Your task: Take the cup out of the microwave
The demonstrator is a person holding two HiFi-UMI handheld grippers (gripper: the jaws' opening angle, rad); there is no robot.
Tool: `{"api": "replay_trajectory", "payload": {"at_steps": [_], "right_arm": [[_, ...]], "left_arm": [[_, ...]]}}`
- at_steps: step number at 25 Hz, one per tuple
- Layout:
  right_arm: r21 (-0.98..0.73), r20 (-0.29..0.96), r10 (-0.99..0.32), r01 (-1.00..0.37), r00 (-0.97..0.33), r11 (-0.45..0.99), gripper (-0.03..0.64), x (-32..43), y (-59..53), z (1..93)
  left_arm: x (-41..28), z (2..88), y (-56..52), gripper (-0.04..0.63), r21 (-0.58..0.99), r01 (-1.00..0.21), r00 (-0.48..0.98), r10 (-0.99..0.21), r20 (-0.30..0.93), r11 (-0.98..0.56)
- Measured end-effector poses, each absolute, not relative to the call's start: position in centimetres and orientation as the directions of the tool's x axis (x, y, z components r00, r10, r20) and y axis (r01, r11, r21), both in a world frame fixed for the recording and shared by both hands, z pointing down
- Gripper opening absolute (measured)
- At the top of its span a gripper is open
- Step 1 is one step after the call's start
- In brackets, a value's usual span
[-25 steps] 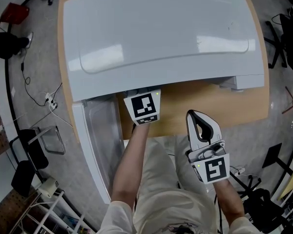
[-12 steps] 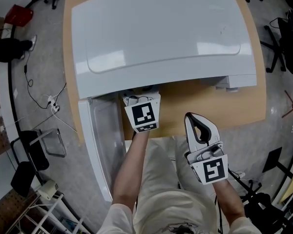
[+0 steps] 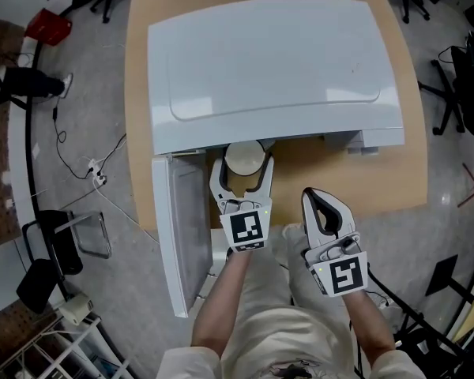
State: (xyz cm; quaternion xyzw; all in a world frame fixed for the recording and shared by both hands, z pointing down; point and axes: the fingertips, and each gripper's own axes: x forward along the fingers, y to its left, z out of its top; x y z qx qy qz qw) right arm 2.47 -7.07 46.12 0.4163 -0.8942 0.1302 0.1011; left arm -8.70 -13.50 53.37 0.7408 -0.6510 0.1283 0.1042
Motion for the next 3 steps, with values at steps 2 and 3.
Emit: {"api": "replay_trajectory", "payload": {"at_steps": [2,3], "right_arm": [[-0.150,0.288,-0.722,-0.774,-0.629,0.615,0.006,2.7,-6.9,45.6],[-0.151,0.288,-0.724,-0.776,-0.627,0.612,0.006,2.8,-6.8,45.3]], "left_arm": [[-8.2,53.0,-12.0,0.385,-0.009,-0.990,0.129,-0.932,0.339,-0.140],[-7.9,52.7,-11.2,0.385,-0.007,-0.989,0.135,-0.929,0.344,-0.146]]}}
